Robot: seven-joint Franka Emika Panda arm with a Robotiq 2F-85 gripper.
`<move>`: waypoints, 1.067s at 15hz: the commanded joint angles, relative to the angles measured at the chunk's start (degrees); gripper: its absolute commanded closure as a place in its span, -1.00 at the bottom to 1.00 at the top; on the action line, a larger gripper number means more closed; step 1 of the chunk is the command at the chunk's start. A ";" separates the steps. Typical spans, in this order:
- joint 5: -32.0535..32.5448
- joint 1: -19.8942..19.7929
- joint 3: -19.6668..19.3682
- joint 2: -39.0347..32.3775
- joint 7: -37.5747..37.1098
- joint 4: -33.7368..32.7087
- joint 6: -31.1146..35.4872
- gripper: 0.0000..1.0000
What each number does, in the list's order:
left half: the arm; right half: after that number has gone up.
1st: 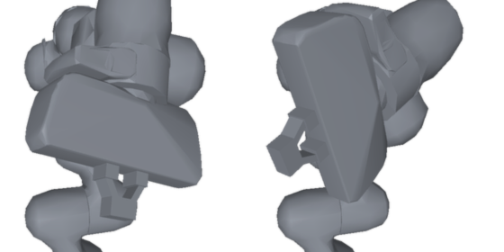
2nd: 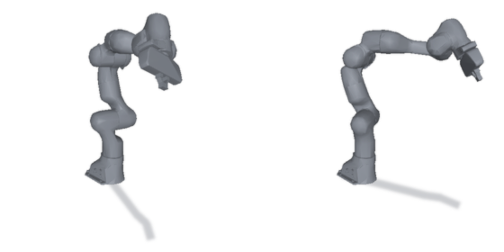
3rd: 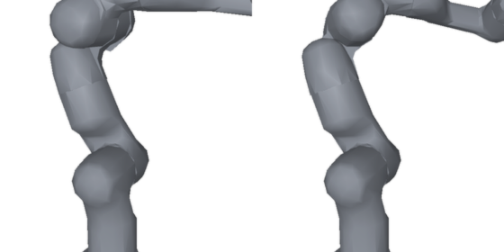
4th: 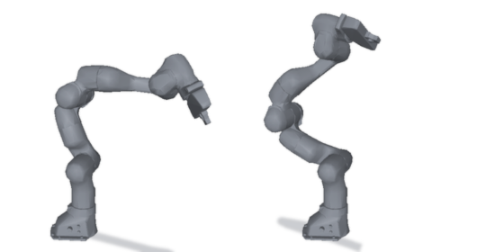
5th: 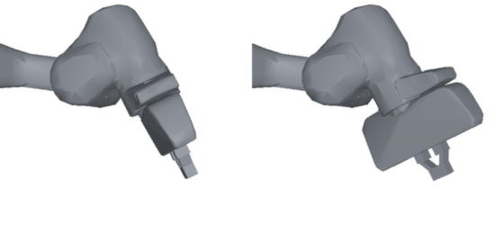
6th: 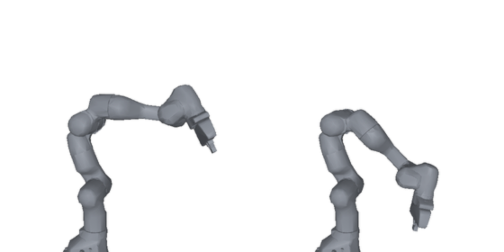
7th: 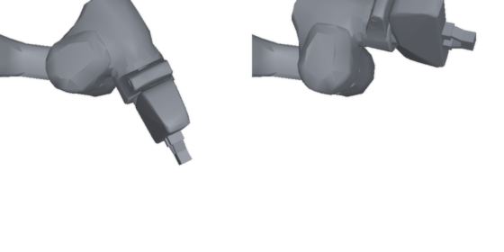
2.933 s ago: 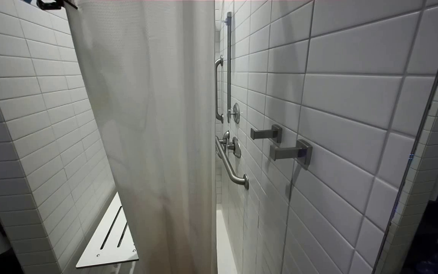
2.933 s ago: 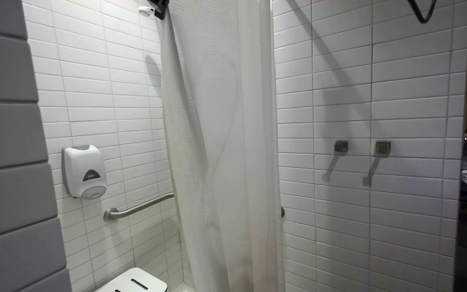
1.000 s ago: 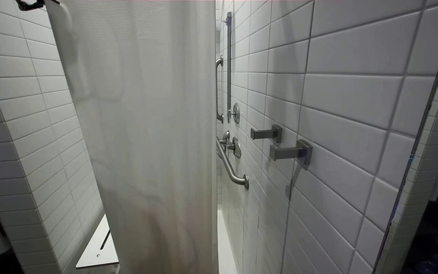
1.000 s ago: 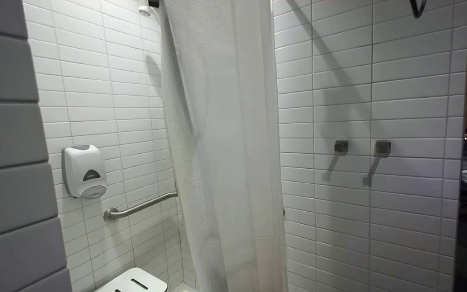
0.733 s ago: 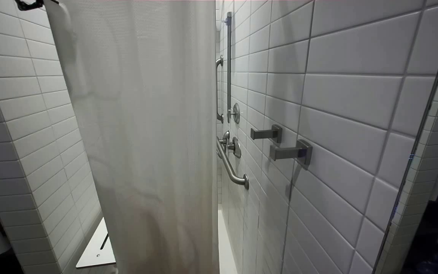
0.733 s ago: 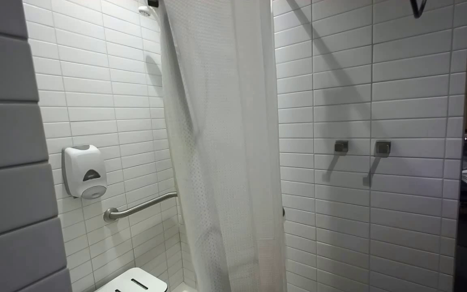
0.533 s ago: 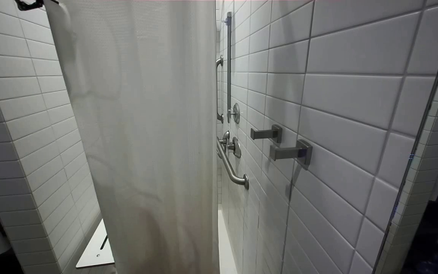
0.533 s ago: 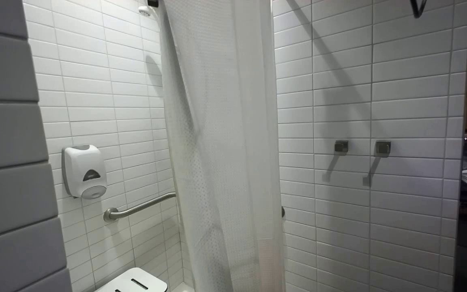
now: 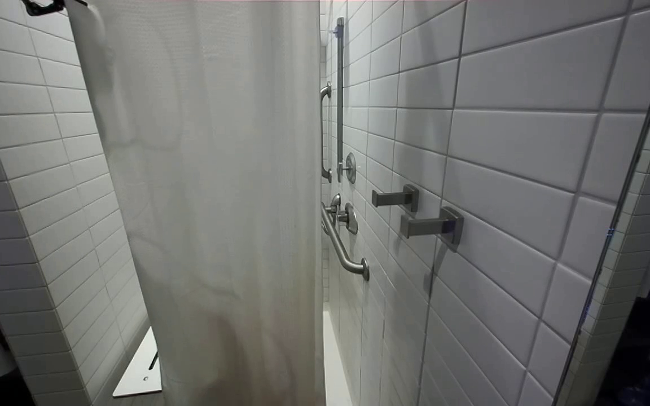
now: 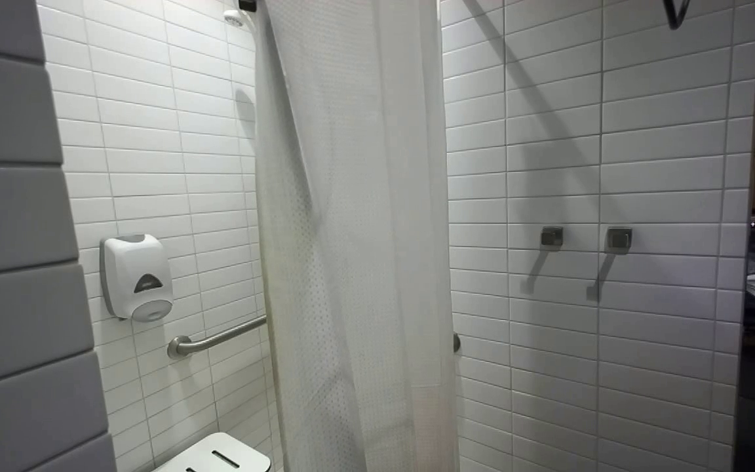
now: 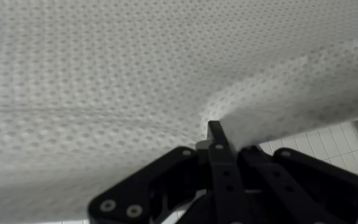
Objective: Draw the curtain to the left.
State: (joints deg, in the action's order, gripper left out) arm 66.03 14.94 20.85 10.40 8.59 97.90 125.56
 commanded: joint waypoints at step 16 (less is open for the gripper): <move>0.13 0.65 -0.32 -0.25 0.21 -0.38 -1.35 0.96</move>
State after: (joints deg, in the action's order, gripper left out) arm 66.03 14.95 20.96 10.40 8.75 97.83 124.53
